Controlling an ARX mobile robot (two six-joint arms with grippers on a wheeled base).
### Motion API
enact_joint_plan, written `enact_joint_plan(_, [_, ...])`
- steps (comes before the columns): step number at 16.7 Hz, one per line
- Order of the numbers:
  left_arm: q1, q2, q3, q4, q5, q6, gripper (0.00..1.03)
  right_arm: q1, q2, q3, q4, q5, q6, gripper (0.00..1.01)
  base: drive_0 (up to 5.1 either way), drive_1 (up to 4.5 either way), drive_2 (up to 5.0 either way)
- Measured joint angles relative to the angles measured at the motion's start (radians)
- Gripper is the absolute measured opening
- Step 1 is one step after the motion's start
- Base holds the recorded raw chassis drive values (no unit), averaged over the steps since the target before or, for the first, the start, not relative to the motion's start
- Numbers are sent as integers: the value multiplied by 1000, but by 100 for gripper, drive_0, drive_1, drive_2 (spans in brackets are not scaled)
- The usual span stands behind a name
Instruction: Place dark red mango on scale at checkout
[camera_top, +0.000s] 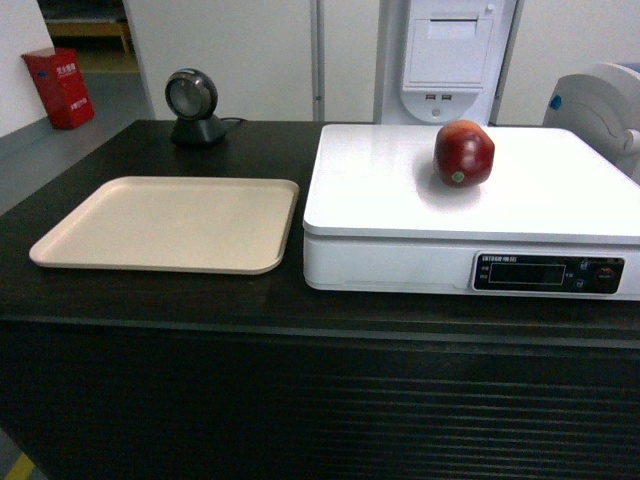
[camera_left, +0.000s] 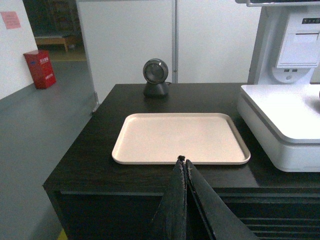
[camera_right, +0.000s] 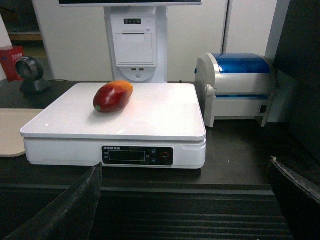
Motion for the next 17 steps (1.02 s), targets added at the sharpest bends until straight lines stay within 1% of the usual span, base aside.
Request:
enact_joint_plan(7, [0,-106,0,-106,0,0,2,0,0,0,0,0,0,98,0,0,0])
enact_joint_plan(8, [0,-132,1,-145,0,0,2,0,0,0,0,0,0,98,0,0,0])
enact_joint_plan(9, [0,-227,0,-282,4,0,2,0,0,0,0,0,0,98,0,0,0])
enact_joint_plan(10, [0,-278,0,-278,3,0,2,0,0,0,0,0,0,98,0,0,0])
enact_joint_plan(12, [0,-276,0,-294,0,0,2,0,0,0,0,0,0,98,0,0,0])
enact_joint_plan(17, [0,-276,0,-290,2,0,2,0,0,0,0,0,0,98,0,0,0])
